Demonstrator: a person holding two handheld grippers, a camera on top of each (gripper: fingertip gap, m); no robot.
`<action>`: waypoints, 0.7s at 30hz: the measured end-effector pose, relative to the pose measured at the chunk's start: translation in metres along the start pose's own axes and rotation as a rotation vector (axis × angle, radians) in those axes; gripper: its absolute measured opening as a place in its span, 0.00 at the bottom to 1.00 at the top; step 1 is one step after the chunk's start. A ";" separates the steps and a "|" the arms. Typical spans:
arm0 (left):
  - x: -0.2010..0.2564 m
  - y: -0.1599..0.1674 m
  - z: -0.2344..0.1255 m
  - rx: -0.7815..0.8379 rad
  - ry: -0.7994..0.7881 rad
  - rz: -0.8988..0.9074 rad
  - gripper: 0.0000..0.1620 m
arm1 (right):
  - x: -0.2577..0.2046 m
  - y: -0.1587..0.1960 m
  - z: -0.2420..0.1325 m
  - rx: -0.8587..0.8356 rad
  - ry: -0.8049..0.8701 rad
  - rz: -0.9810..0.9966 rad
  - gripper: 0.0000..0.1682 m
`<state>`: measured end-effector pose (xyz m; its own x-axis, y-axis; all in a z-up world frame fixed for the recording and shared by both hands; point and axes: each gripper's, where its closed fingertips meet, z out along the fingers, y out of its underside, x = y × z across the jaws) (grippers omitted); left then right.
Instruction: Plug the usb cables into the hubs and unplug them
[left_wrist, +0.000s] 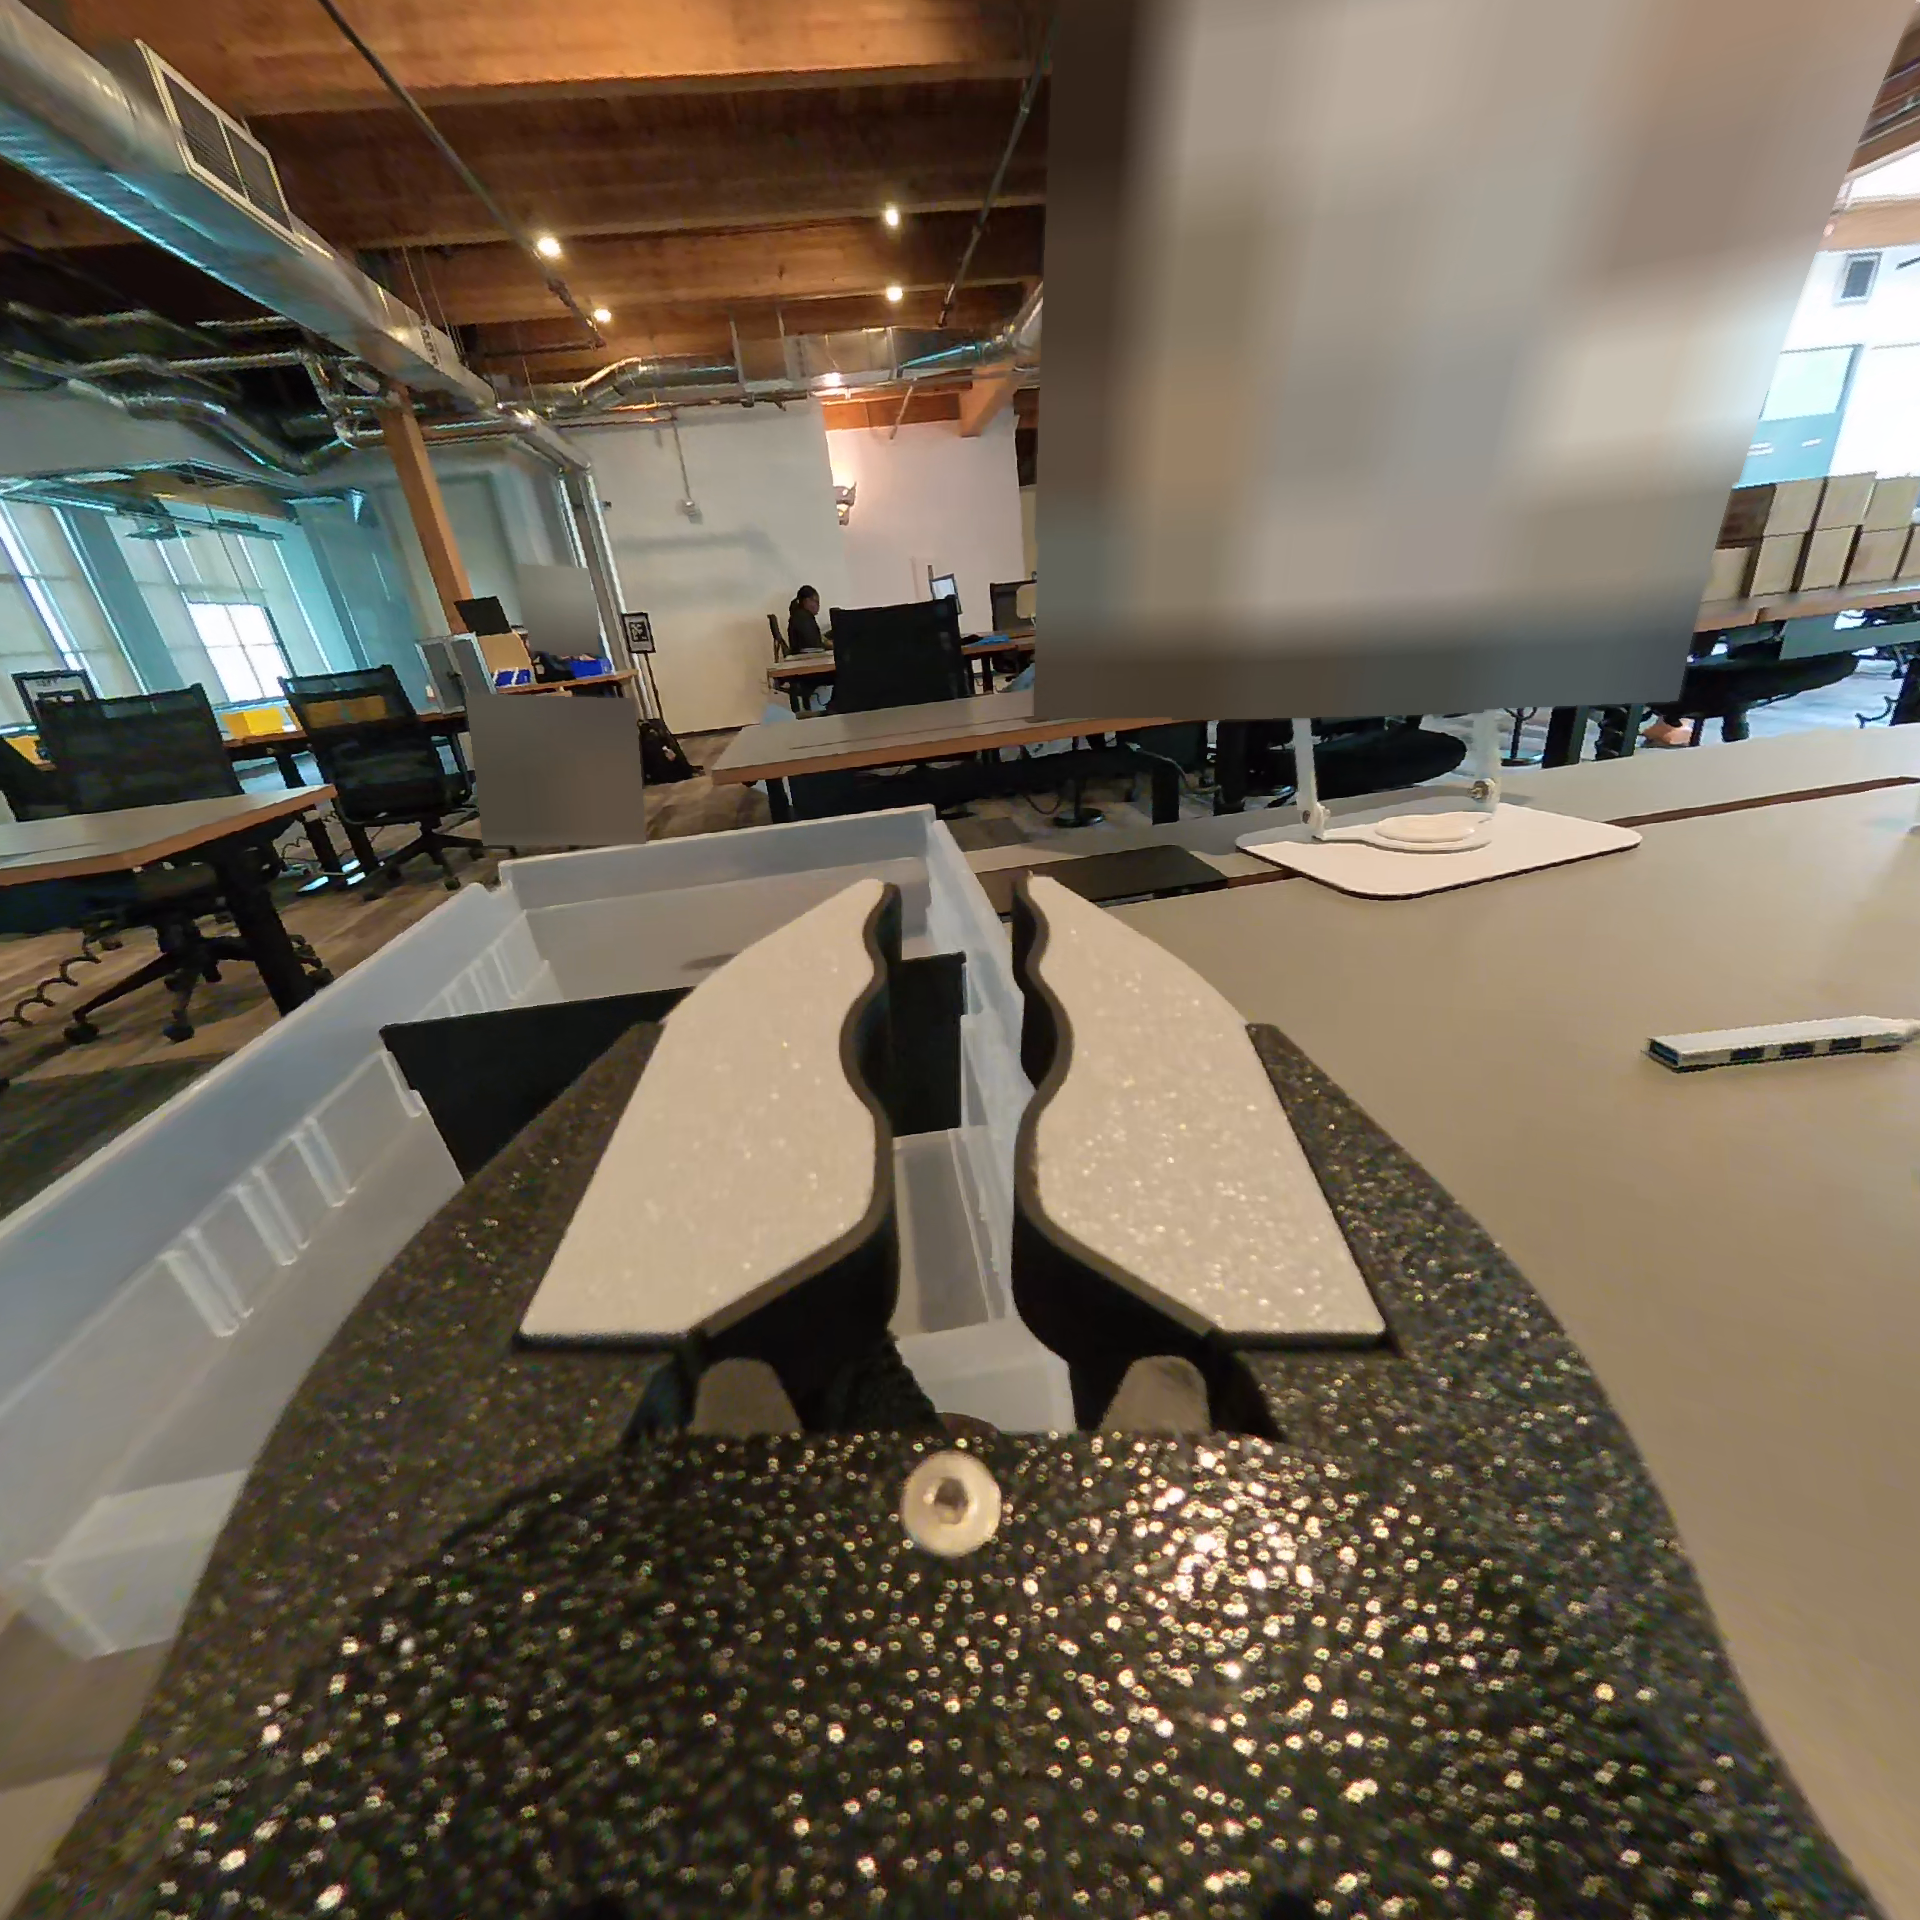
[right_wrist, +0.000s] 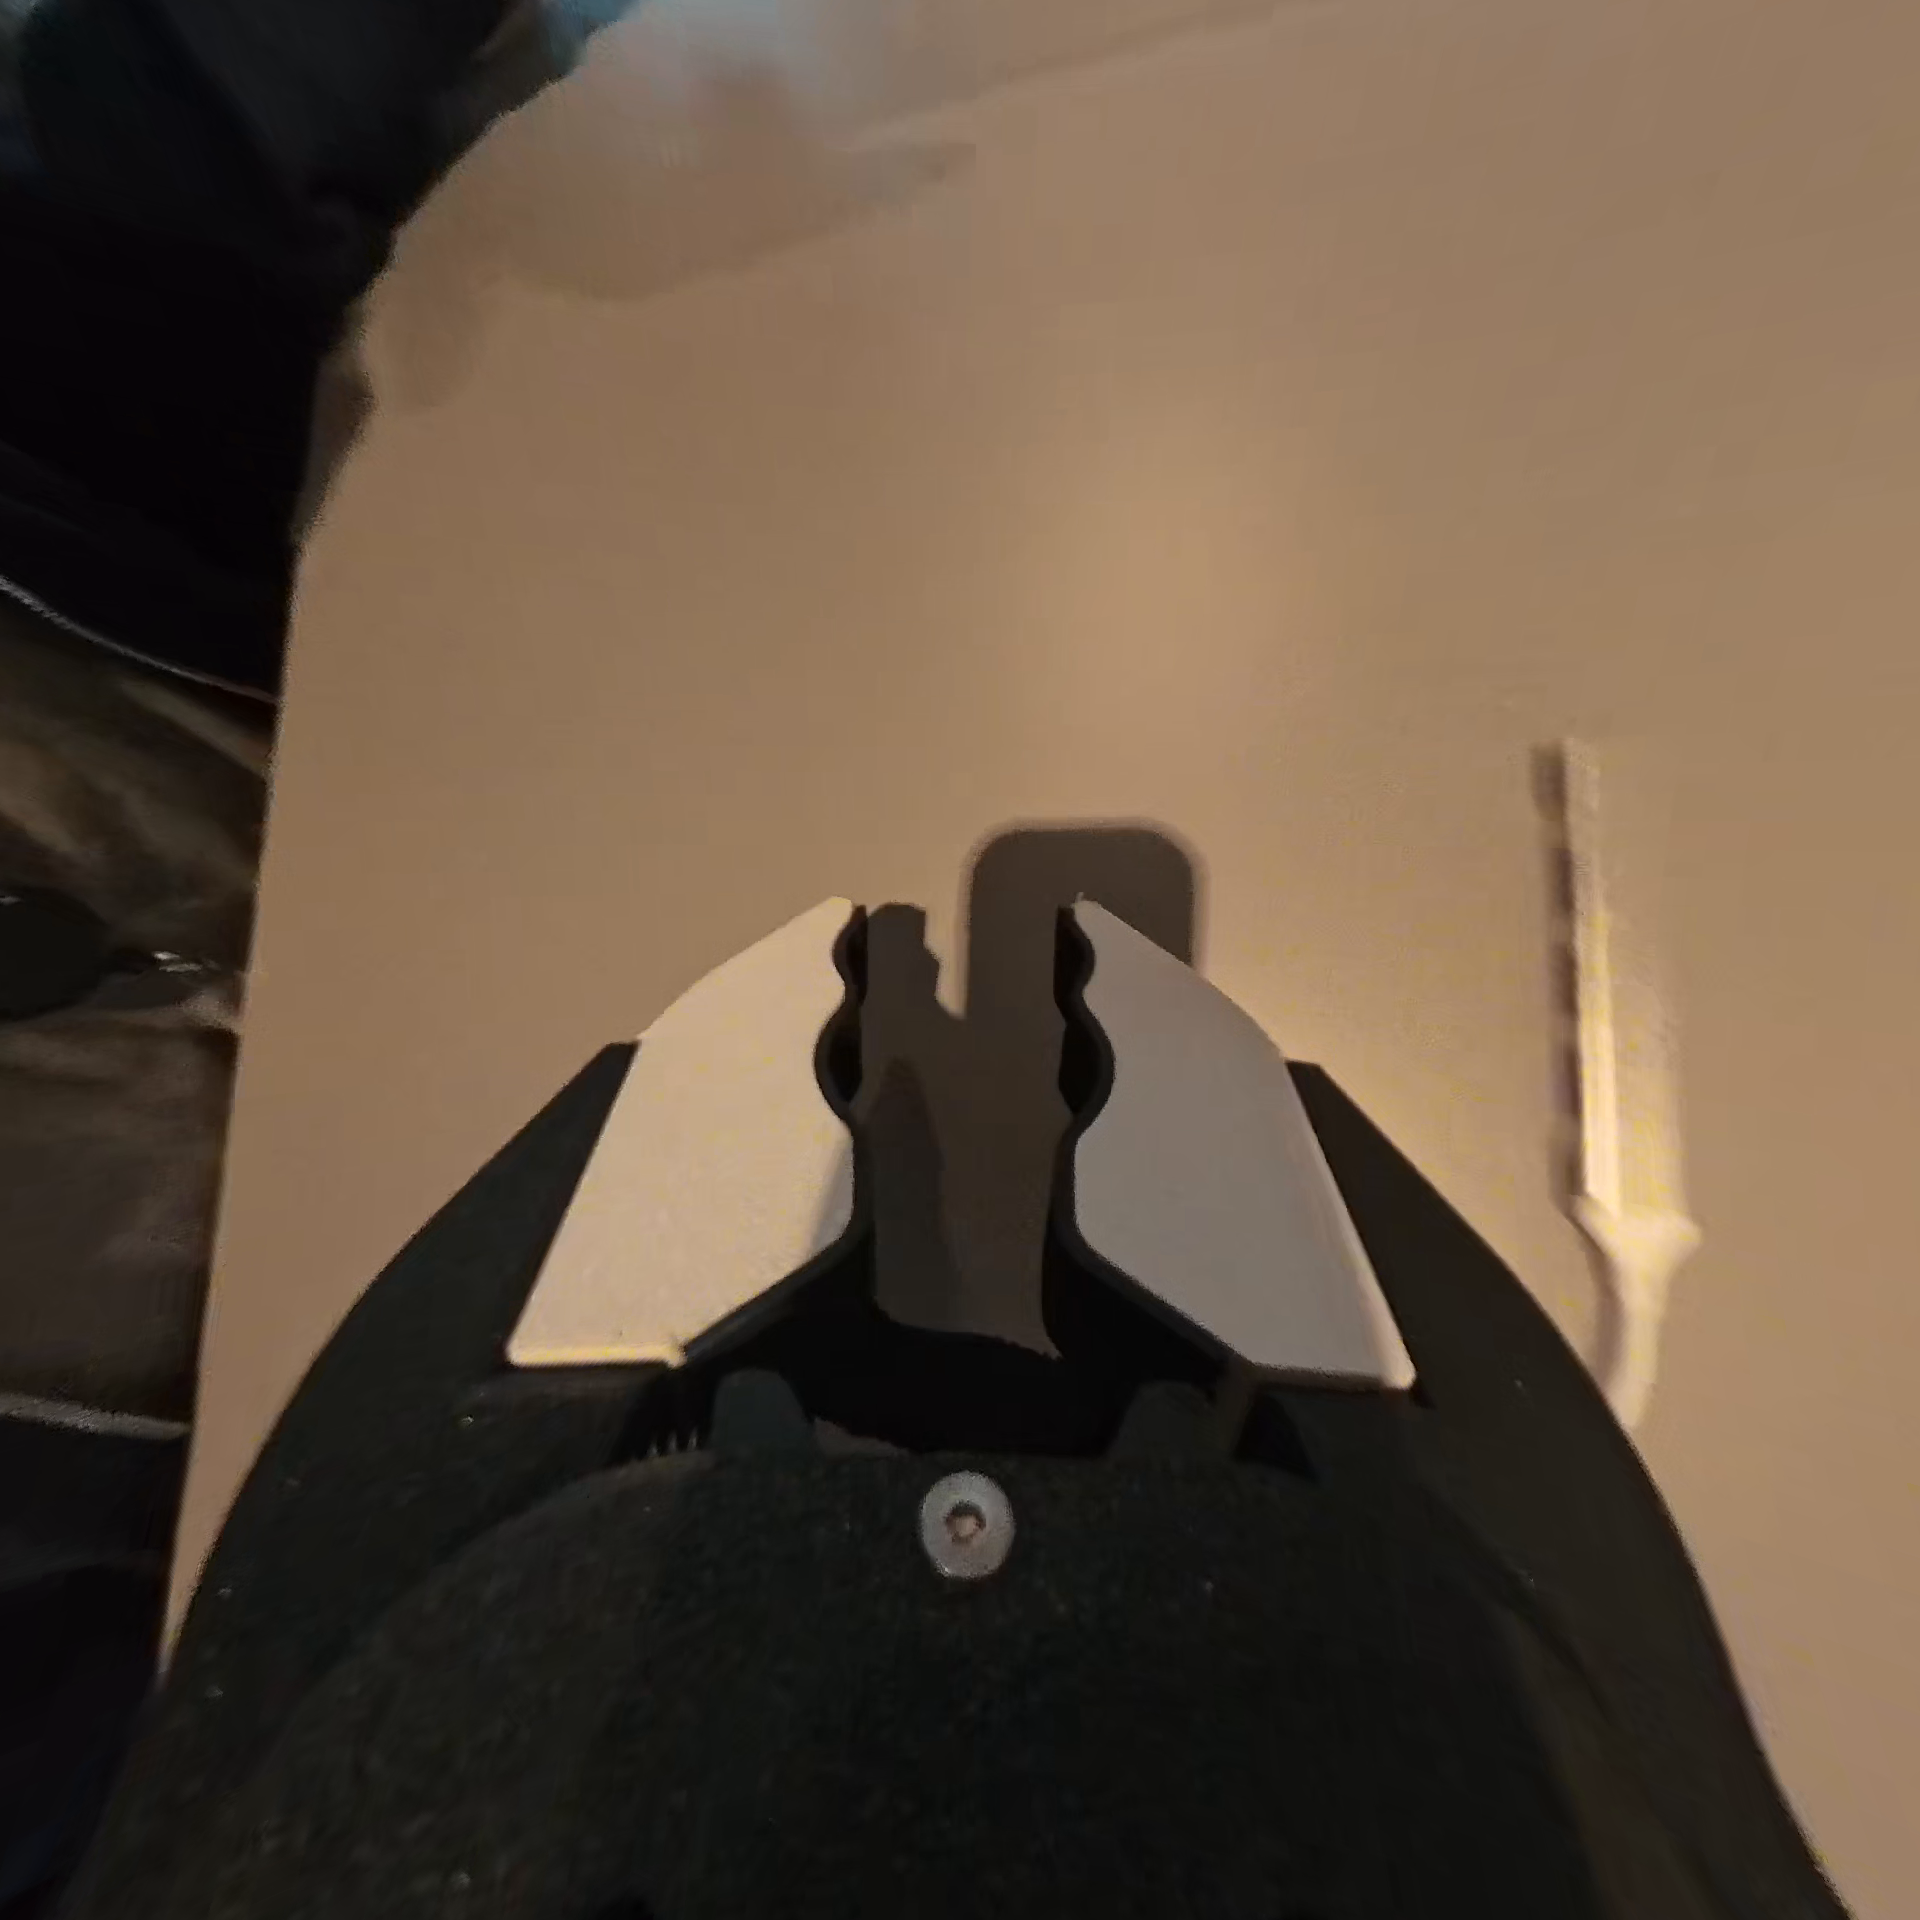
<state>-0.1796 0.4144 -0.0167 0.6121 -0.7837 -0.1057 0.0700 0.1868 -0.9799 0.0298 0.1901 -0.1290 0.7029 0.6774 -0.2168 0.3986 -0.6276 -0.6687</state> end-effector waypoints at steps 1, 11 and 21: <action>-0.002 0.000 0.001 -0.004 0.001 -0.001 0.12 | -0.012 -0.004 0.011 0.000 -0.032 -0.017 0.20; -0.079 0.027 0.022 -0.434 0.038 0.069 0.18 | -0.045 -0.013 0.057 -0.054 -0.199 -0.100 0.14; -0.100 0.073 0.015 -0.797 0.164 0.294 0.23 | -0.052 -0.012 0.050 -0.005 -0.331 -0.094 0.18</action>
<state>-0.2243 0.5154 -0.0751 0.3926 -0.8558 -0.3368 -0.6842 -0.0271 -0.7288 -0.0403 0.1816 -0.1452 0.4339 0.8197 -0.3739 0.4561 -0.5577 -0.6935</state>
